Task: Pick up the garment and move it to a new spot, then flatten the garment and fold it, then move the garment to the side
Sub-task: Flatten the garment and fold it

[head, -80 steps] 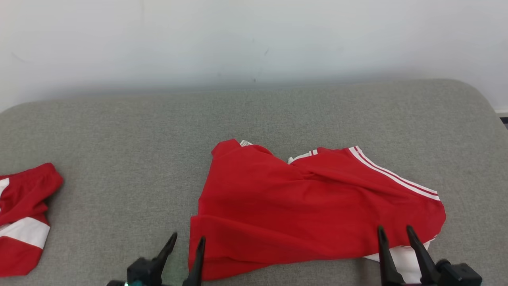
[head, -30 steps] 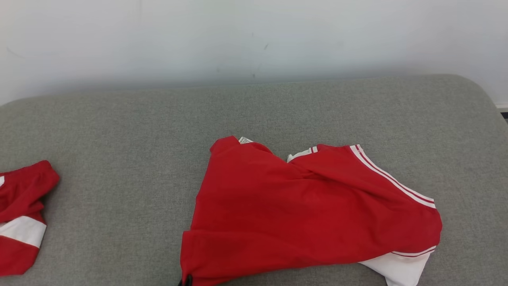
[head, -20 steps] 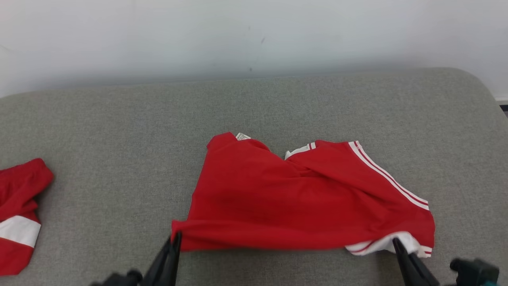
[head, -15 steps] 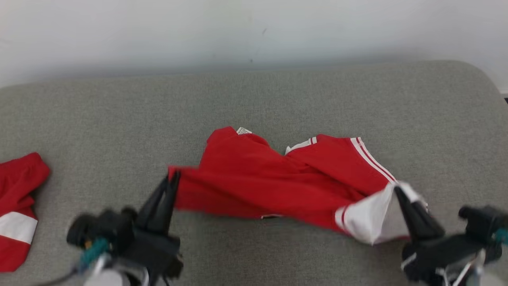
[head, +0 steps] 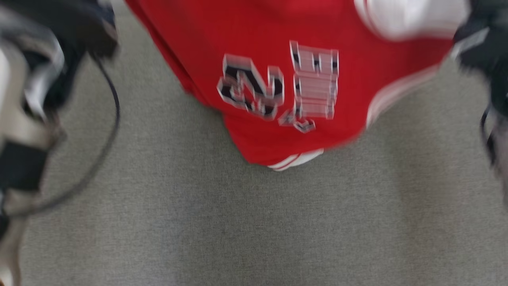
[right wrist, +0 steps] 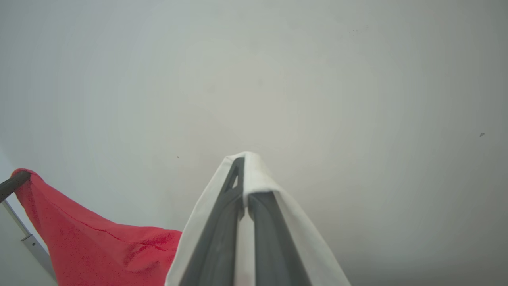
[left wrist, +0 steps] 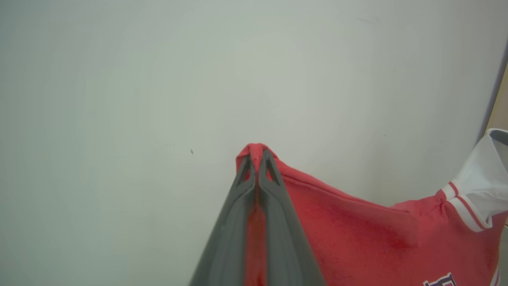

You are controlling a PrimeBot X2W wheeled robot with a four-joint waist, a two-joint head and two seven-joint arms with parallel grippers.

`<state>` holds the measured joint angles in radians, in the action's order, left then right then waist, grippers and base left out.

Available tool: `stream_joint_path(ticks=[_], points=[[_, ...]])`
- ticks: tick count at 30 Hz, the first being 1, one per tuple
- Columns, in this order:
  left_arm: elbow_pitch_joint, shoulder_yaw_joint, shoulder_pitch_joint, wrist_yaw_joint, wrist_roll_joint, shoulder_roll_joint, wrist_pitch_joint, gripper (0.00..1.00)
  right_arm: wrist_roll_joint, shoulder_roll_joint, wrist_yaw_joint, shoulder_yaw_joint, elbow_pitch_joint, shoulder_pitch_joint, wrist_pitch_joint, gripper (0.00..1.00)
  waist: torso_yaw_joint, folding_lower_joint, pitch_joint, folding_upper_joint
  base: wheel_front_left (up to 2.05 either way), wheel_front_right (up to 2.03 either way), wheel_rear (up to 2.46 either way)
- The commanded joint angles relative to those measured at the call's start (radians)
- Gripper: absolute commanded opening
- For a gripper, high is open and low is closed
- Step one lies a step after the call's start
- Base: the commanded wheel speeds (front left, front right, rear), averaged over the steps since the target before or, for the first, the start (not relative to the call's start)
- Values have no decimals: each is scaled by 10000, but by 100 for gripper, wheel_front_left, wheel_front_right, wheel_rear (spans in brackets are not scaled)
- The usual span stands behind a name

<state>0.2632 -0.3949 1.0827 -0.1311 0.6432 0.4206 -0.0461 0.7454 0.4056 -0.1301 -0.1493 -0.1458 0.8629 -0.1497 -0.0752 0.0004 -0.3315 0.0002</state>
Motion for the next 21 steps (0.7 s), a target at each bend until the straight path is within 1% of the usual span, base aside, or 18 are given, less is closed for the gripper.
stream_joint_path(ticks=[1, 4, 6, 12, 17, 21], points=[[357, -157, 691, 9, 231, 18, -131, 0, 3, 23, -16, -98, -260, 778, -73, 0, 64, -4, -1101, -2, 0, 0, 0], [1182, -456, 2486, 10, 546, 38, -307, 0, 377, -230, -16, -74, -1240, 2660, -267, 0, 54, -4, -1583, -2, 0, 0, 0], [1768, -686, 3614, 10, 701, -30, -283, 0, 263, -147, -16, -129, -1853, 3850, -292, 0, 95, -4, -1852, -2, 0, 0, 0], [3405, -1132, 6644, 9, 878, -29, 64, 0, 157, -358, -16, -419, -3694, 6856, 24, 0, -26, -4, -2467, -2, 0, 0, 0], [4490, -1579, 8782, 9, 812, 5, 537, 0, -50, -326, -16, -678, -4861, 8809, 651, 0, -171, -4, -2775, -2, 0, 0, 0], [5291, -1794, 9933, 9, 1059, -170, 1046, 0, -147, -270, -16, -954, -5701, 9961, 1240, 0, -217, -4, -2821, -2, 0, 0, 0]])
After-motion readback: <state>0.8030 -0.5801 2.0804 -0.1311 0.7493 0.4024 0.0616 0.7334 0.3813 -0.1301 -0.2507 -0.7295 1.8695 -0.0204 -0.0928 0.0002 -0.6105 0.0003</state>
